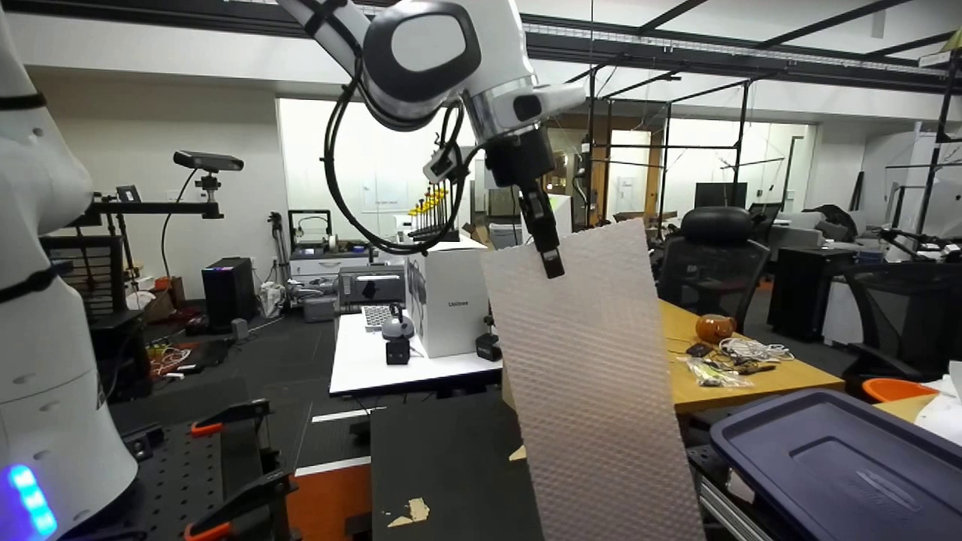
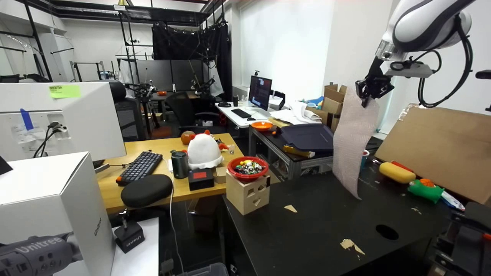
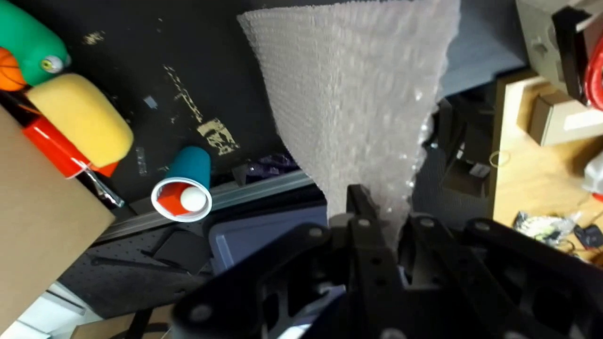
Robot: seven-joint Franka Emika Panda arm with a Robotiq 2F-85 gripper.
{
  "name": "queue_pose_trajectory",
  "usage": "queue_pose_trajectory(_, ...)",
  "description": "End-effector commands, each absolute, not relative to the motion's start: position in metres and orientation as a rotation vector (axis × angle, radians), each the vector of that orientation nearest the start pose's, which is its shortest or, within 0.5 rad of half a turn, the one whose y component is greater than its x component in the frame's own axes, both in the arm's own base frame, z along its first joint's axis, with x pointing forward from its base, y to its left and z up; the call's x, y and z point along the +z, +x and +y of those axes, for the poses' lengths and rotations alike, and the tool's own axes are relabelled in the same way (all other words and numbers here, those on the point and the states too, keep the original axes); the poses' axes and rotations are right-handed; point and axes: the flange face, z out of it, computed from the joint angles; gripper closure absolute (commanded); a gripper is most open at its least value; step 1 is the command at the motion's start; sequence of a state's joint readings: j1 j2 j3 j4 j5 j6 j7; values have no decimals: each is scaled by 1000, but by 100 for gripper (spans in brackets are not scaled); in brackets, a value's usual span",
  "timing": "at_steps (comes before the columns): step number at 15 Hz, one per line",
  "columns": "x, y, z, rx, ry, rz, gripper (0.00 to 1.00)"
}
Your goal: Unfold the pink plastic
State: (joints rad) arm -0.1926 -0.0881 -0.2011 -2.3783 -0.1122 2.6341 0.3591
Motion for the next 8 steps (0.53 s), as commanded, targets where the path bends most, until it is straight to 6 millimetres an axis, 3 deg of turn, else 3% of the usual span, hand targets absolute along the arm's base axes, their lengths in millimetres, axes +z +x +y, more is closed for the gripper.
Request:
queue_pose_trajectory(1, 421, 473, -189, -383, -3100, 1031, 98)
queue_pose_trajectory(4, 429, 479, -174, -281, -3189, 1072, 98)
queue_pose_trajectory(8, 419, 500, -159, -182, -3295, 1138, 98)
